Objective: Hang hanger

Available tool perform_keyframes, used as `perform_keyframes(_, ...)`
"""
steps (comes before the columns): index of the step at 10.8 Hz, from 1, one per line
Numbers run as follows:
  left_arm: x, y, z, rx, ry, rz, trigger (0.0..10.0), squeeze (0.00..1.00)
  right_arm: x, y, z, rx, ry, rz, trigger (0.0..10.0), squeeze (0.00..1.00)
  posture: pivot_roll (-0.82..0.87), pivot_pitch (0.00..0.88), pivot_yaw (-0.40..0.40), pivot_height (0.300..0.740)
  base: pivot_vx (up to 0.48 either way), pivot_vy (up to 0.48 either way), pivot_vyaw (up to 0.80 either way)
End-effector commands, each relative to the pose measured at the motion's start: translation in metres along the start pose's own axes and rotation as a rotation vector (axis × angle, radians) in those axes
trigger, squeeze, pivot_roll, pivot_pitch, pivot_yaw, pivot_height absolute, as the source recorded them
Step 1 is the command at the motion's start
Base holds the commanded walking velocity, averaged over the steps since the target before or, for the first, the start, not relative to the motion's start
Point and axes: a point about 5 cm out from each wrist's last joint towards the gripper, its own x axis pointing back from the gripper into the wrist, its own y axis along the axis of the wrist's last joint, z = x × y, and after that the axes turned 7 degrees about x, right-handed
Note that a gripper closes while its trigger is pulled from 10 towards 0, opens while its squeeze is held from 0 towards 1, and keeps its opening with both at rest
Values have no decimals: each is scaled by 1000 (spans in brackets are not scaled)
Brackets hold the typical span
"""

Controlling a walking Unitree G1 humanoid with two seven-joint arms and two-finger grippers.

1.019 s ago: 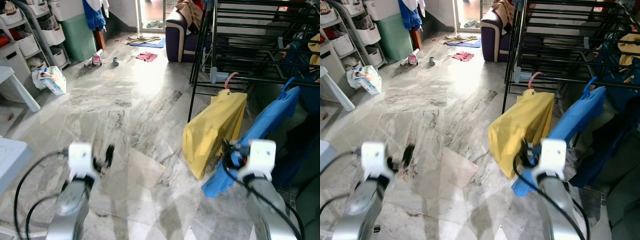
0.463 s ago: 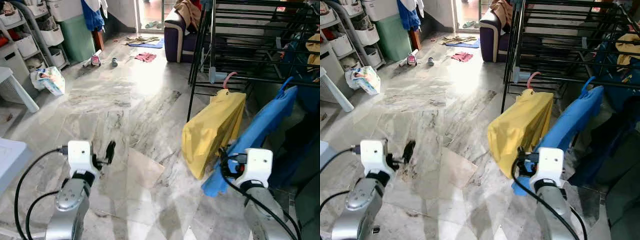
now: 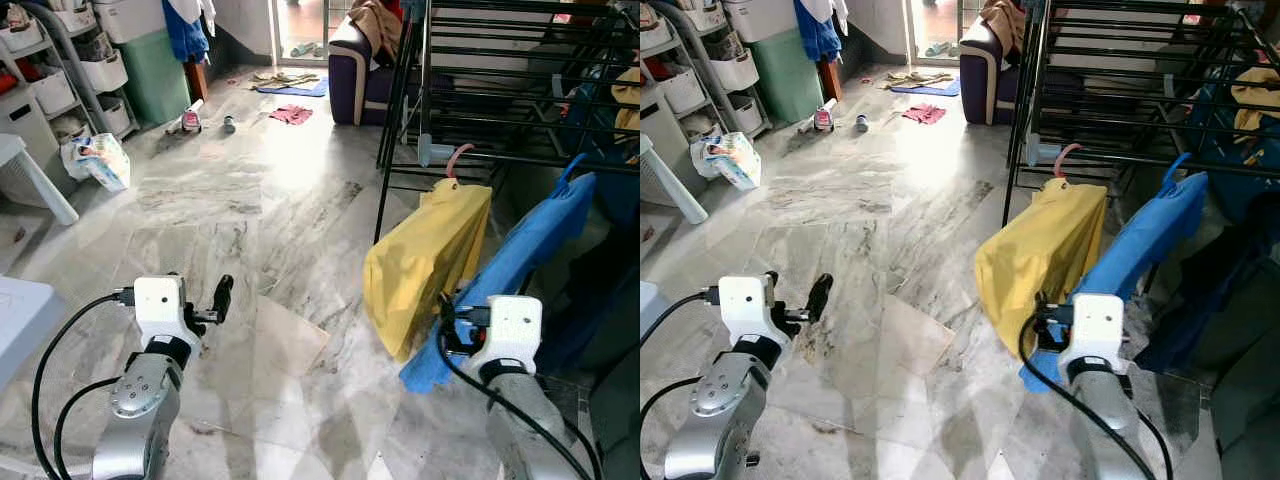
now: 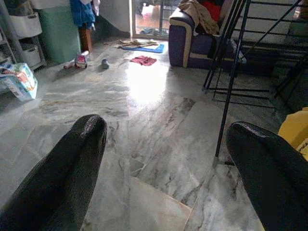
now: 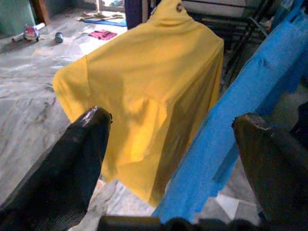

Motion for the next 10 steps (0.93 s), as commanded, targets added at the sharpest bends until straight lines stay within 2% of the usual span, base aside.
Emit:
perform_keyframes(1, -2, -1, -1, 14, -20, 12, 10000, 0, 1, 2, 3, -24, 50, -10, 10000, 0, -72, 25, 18, 740, 0, 0, 0)
perform_keyframes(2, -1, 0, -2, 19, -28, 12, 10000, 0, 4, 4, 7, -80, 102, -12, 10000, 0, -71, 29, 17, 740, 0, 0, 0)
perform_keyframes(4, -1, -1, -3, 18, -26, 15, 10000, 0, 4, 1, 6, -93, 86, -1, 10000, 0, -67, 32, 16, 740, 0, 0, 0)
perform_keyframes(6, -1, 0, -5, 26, -39, 13, 10000, 0, 3, -1, 7, -100, 90, 10, 10000, 0, -61, 35, 14, 740, 249, 0, 0)
perform_keyframes(8, 0, -1, -5, 26, -41, 19, 10000, 0, 2, 0, 11, -23, 84, -7, 10000, 0, -56, 35, 14, 740, 296, 0, 0)
perform_keyframes(10, 0, -1, -7, 28, -52, 22, 10000, 0, 1, -1, 10, -25, 74, -6, 10000, 0, -56, 31, 15, 740, 328, 317, 0)
